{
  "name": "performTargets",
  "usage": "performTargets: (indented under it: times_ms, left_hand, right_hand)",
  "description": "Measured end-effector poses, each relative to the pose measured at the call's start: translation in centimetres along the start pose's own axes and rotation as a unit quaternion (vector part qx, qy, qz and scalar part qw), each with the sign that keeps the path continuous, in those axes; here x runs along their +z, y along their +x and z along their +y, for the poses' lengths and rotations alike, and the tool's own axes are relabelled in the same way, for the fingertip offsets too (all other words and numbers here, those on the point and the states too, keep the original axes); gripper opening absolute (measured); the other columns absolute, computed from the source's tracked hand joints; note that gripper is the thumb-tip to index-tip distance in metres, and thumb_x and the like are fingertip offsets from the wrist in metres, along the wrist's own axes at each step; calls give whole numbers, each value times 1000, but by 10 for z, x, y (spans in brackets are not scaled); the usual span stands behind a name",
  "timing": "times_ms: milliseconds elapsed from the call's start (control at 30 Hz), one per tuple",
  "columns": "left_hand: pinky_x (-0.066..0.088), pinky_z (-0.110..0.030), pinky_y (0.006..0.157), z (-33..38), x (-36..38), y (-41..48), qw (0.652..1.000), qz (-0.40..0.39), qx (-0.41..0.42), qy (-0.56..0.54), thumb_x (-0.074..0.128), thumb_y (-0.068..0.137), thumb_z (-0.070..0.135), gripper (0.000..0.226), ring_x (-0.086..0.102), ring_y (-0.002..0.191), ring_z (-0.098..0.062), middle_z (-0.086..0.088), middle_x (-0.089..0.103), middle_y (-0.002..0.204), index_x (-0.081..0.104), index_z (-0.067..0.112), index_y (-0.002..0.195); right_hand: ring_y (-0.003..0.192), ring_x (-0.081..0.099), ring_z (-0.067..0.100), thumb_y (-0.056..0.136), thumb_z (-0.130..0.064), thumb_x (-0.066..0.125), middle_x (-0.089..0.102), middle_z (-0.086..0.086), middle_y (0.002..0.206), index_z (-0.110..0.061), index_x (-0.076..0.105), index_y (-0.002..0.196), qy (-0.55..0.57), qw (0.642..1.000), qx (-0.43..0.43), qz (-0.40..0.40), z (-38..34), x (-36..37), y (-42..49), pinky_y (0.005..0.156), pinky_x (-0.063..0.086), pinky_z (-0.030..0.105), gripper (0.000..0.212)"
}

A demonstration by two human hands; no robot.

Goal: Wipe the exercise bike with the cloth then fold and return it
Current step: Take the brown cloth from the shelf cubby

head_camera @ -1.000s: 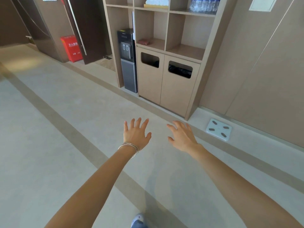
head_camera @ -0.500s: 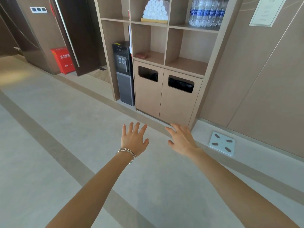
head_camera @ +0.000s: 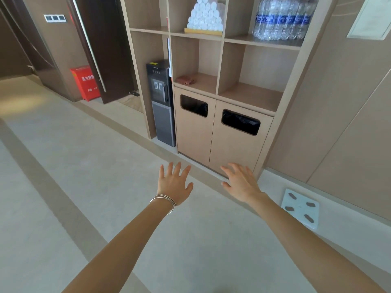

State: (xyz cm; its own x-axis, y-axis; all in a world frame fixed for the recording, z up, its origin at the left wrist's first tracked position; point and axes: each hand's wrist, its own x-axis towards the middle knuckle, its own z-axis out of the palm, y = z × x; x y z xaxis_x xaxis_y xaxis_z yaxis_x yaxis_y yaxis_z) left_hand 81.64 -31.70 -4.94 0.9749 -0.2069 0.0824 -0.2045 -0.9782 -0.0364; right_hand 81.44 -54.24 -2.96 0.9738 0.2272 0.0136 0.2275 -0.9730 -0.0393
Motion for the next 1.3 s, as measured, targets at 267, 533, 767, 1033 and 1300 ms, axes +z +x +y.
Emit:
performTargets:
  times_ms: [267, 533, 767, 1033, 1300]
  left_hand:
    - [6, -54, 116, 17, -16, 130, 999, 29, -19, 0, 30, 93, 56, 62, 14, 144, -32, -6, 21, 156, 14, 30, 147]
    - [9, -54, 116, 11, 15, 200, 1000, 3, -27, -10, 32, 92, 55, 64, 15, 143, -32, -7, 17, 157, 11, 30, 147]
    - [9, -54, 116, -26, 40, 278, 1000, -6, -21, -6, 32, 92, 56, 64, 15, 143, -33, -7, 17, 157, 12, 31, 147]
    - [10, -55, 115, -95, 26, 396, 1000, 14, -10, -5, 32, 92, 56, 64, 14, 144, -35, -8, 16, 157, 10, 30, 147]
    - [9, -54, 116, -134, 60, 459, 1000, -17, -4, -20, 32, 93, 55, 64, 14, 143, -34, -8, 16, 157, 11, 30, 147]
  right_hand:
    - [141, 20, 23, 96, -39, 41, 26, 7, 151, -22, 23, 147, -3, 1000, -21, 5, 72, -24, 123, 116, 16, 47, 57]
    - [140, 21, 21, 96, -38, 42, 27, 6, 151, -22, 22, 147, 3, 999, -27, -21, 98, 0, 196, 116, 16, 46, 57]
    - [140, 22, 21, 95, -38, 43, 26, 6, 151, -21, 22, 146, 6, 999, -13, -40, 103, 16, 281, 116, 18, 46, 58]
    - [140, 24, 23, 95, -38, 44, 28, 8, 151, -20, 23, 146, 0, 1000, -18, -2, 83, -6, 411, 116, 20, 47, 58]
    - [141, 22, 22, 96, -37, 44, 27, 8, 151, -20, 24, 146, 2, 999, -32, -25, 66, 18, 492, 116, 17, 44, 57]
